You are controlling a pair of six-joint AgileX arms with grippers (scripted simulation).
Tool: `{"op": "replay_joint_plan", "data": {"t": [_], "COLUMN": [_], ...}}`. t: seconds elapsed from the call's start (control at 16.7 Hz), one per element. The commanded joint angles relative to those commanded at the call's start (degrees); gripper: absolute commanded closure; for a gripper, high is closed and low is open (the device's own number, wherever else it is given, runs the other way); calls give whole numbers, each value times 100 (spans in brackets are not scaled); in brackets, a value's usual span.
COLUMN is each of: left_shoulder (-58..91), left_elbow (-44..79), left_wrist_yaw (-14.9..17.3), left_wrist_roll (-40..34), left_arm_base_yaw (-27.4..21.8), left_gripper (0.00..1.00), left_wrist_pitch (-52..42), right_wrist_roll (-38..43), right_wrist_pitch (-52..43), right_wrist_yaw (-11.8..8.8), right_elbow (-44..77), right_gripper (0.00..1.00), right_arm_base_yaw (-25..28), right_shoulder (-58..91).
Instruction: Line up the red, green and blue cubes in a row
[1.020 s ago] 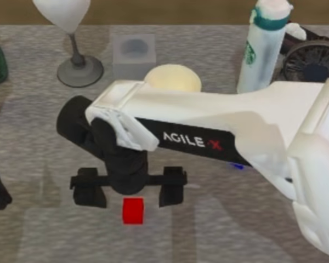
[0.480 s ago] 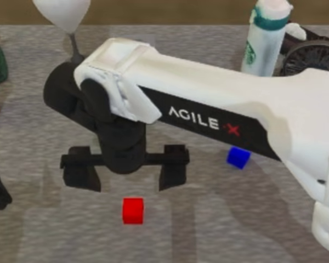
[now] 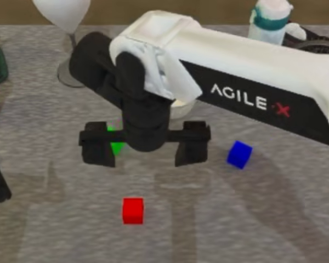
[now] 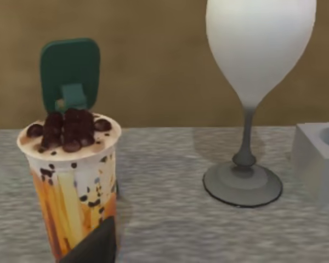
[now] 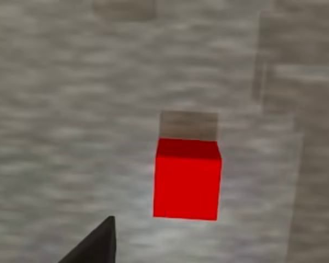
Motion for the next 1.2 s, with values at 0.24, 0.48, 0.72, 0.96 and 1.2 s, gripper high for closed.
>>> {"op": "replay_joint_plan", "data": {"t": [0.24,0.48,0.72,0.96,1.2], "left_shoulder": [1515,3775,6405,8708,10452], "left_elbow": [1417,3197,5061,6752,8220], "left_wrist_yaw": [-3,-10,-1,14,19], "left_wrist_roll": [71,161,259,350,429], "left_arm_base_yaw": [-303,-679,-1097,-1486,-1813], "left_gripper": [0,0,0,0,0], "left_wrist_pitch": [-877,-2036,-3326,-4502,-5438], "right_wrist_roll": [-789,-1778,-2854,-3818,-4536], "right_wrist_pitch": [846,1971,3251,4529,5716], "right_wrist_yaw": [320,534,550,372,38], "right_elbow": [-1407,-3435,-5853,-8141,-9876], "right_gripper": [0,0,0,0,0], "right_arm_base_yaw": [-697,-1653,-2728,-3713,-4473], "right_shoulder": [-1752,-4238,-6919,-9303,-11001]}}
